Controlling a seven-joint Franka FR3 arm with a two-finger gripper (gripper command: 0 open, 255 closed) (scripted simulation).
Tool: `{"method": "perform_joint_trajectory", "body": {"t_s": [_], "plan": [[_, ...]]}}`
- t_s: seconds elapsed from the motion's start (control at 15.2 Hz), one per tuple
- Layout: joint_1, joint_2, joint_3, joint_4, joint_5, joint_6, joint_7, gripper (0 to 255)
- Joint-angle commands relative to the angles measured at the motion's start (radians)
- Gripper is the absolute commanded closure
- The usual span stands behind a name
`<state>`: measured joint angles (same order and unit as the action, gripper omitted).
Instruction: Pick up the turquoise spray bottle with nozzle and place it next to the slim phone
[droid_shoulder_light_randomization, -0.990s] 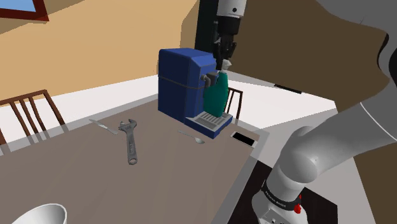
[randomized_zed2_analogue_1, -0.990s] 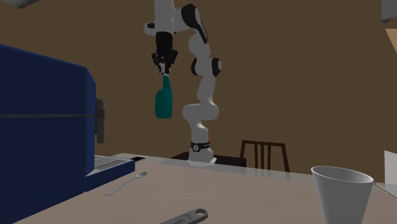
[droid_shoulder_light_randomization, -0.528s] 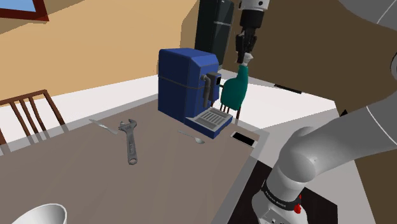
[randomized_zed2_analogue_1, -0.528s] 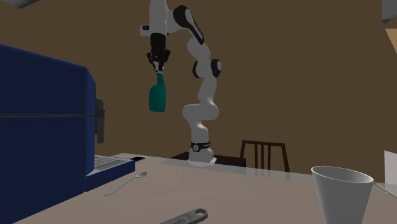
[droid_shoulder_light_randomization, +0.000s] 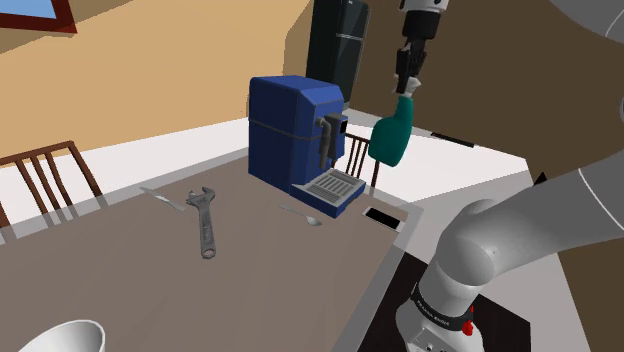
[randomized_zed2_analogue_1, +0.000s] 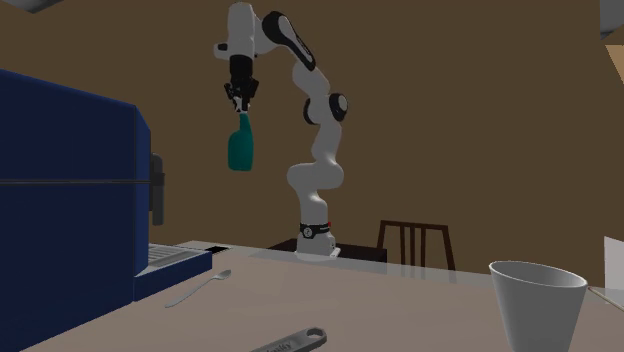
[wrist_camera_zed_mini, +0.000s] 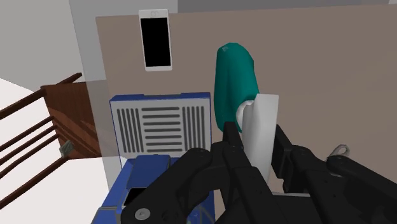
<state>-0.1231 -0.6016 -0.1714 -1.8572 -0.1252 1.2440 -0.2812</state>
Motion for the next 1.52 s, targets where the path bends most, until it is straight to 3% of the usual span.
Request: {"method": "perform_joint_trajectory", "body": {"t_s": [0.0,1.45], "plan": [[-0.001,-0.016,-0.001,-0.039,-0.002,0.023,0.001,255],[-0.015,-0.142,-0.017,-0.434,-0.025,0.292,0.022,255]]}}
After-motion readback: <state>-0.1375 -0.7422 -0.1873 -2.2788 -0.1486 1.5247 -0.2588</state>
